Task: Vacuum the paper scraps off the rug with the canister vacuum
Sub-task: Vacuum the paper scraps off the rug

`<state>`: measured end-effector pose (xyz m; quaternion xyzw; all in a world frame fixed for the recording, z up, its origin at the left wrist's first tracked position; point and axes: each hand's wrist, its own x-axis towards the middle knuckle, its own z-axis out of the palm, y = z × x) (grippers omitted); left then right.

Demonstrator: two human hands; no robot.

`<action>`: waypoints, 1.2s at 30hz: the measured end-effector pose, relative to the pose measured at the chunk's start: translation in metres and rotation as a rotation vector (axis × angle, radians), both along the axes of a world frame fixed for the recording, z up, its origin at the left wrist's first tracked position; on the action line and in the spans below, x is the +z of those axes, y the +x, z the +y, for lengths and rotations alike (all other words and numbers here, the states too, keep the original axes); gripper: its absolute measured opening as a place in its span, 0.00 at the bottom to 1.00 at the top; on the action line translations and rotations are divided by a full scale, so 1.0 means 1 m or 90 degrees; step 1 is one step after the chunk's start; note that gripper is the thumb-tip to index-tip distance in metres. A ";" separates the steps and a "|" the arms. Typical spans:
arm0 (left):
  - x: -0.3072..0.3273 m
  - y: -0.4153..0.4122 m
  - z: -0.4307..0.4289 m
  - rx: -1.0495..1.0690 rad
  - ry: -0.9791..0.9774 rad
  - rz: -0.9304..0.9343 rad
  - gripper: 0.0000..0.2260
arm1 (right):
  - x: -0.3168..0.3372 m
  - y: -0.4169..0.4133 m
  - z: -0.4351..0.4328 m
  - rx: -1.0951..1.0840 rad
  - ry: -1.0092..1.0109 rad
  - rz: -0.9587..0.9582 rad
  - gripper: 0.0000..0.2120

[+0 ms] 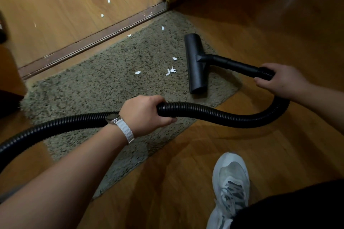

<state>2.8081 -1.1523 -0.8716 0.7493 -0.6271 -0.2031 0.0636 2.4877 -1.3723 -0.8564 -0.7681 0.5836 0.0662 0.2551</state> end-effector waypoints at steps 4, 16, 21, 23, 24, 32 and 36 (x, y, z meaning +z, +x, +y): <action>0.000 -0.002 0.000 0.027 -0.029 0.025 0.23 | -0.006 -0.004 -0.003 -0.029 0.015 -0.008 0.16; 0.000 0.014 0.012 0.072 -0.036 0.100 0.22 | -0.013 0.052 -0.008 0.094 0.048 -0.006 0.13; 0.003 0.023 0.020 0.117 -0.044 0.108 0.22 | -0.015 0.080 -0.006 0.154 0.040 -0.003 0.15; 0.004 0.026 0.022 0.127 -0.038 0.117 0.22 | -0.015 0.091 -0.003 0.184 0.038 0.009 0.18; 0.004 0.027 0.023 0.131 -0.035 0.120 0.22 | -0.015 0.096 -0.001 0.194 0.039 0.010 0.20; 0.005 0.032 0.032 0.124 -0.021 0.119 0.18 | -0.009 0.107 0.009 0.210 0.032 0.004 0.18; 0.003 0.027 0.029 0.124 -0.021 0.109 0.19 | -0.010 0.081 -0.004 0.137 0.009 0.000 0.13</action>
